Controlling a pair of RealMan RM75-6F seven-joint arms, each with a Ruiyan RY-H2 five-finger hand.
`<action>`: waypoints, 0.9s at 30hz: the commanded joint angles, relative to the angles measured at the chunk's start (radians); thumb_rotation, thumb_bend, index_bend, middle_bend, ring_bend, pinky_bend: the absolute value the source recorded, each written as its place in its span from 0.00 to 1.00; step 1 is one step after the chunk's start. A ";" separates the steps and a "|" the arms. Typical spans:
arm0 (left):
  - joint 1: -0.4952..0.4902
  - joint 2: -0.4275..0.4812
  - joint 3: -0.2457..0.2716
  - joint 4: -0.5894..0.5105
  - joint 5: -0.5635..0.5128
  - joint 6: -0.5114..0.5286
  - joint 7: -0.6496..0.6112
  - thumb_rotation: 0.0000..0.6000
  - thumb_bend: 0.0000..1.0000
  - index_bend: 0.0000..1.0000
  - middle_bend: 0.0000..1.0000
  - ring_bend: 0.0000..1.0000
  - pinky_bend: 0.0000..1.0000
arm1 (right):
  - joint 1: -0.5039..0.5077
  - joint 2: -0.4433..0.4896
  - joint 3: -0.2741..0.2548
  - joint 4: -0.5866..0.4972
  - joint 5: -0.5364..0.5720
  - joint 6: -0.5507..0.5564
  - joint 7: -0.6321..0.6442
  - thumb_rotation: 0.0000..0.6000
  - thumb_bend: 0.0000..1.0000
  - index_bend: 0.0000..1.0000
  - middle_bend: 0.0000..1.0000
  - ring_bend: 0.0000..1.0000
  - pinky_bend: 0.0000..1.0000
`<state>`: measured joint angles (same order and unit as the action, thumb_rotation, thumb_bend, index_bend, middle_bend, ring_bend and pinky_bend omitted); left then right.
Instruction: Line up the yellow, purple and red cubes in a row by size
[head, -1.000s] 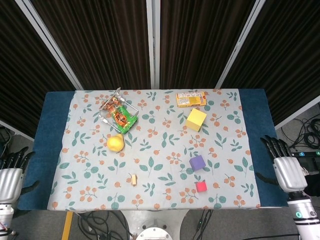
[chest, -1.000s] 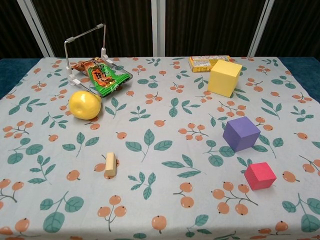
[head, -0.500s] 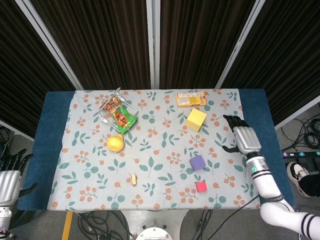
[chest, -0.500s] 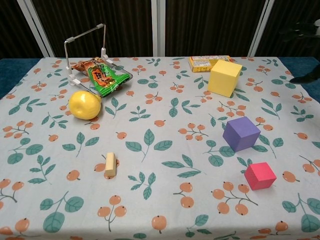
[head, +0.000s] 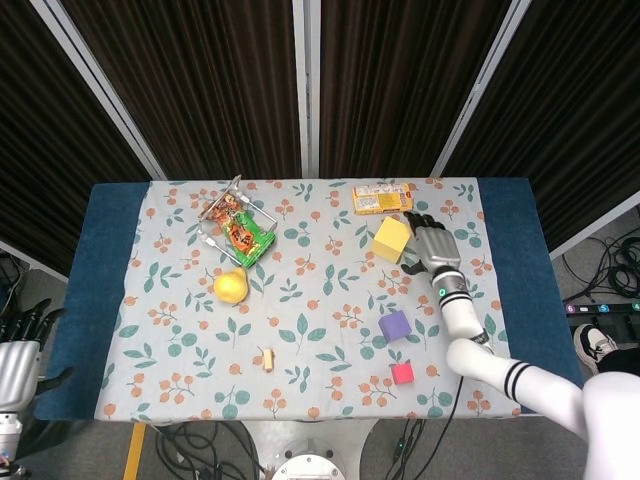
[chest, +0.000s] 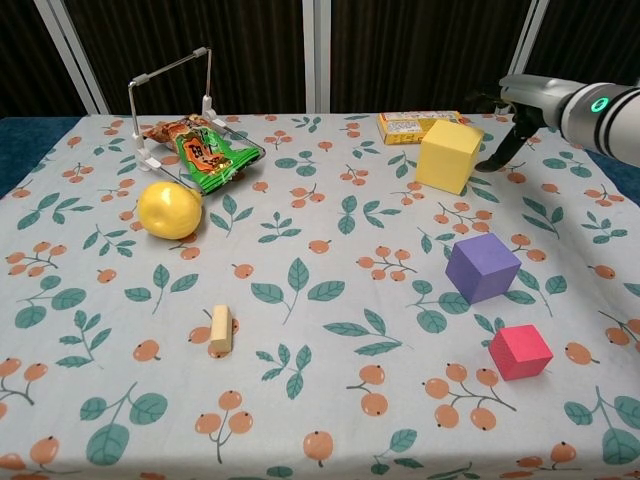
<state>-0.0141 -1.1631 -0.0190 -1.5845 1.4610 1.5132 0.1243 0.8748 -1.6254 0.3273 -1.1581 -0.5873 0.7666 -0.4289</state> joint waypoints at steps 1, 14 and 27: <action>0.001 0.002 0.000 -0.001 -0.002 0.000 0.000 1.00 0.05 0.24 0.19 0.16 0.15 | 0.048 -0.061 0.013 0.081 0.038 -0.022 -0.010 1.00 0.14 0.04 0.10 0.01 0.14; 0.011 0.010 0.004 0.004 -0.016 -0.005 -0.008 1.00 0.05 0.24 0.19 0.16 0.15 | 0.092 -0.140 0.017 0.234 -0.031 -0.056 0.052 1.00 0.28 0.32 0.26 0.15 0.18; 0.005 0.007 0.003 0.004 -0.003 -0.006 -0.005 1.00 0.05 0.24 0.19 0.16 0.15 | -0.056 0.151 -0.069 -0.226 -0.451 -0.007 0.279 1.00 0.28 0.33 0.25 0.15 0.18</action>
<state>-0.0090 -1.1564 -0.0161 -1.5804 1.4581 1.5071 0.1187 0.8592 -1.5444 0.2930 -1.3015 -0.9350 0.7505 -0.2213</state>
